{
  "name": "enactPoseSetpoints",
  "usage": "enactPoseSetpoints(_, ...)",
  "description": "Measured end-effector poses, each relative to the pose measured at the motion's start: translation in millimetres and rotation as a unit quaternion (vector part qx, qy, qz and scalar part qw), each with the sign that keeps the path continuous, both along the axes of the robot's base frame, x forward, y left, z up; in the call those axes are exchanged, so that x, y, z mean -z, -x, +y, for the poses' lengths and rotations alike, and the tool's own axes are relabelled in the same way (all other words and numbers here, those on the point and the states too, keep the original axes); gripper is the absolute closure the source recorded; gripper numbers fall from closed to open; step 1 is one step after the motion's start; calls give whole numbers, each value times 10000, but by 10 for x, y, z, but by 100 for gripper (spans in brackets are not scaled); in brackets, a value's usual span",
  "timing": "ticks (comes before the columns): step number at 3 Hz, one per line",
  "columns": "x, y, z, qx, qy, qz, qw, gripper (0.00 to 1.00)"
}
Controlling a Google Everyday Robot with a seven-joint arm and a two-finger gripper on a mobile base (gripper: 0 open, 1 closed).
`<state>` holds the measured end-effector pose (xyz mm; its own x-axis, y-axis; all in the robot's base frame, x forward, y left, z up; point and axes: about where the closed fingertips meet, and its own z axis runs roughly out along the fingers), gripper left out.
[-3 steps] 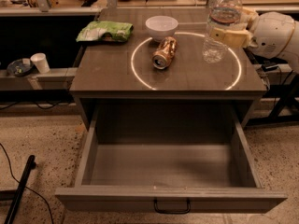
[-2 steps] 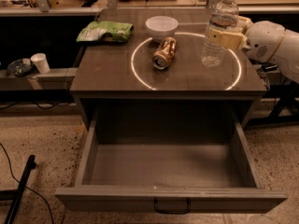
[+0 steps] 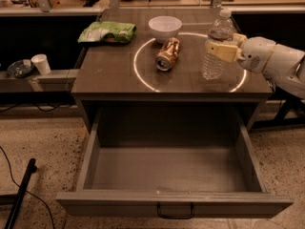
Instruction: Pick water bottle from top drawer and place on counter
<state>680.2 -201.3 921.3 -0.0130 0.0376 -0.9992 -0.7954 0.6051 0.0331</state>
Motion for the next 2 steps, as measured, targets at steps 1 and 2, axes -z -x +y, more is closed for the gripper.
enactPoseSetpoints(1, 53, 8, -50, 41, -12, -43, 10000, 82)
enactPoseSetpoints(2, 52, 8, -49, 40, -12, -43, 10000, 58)
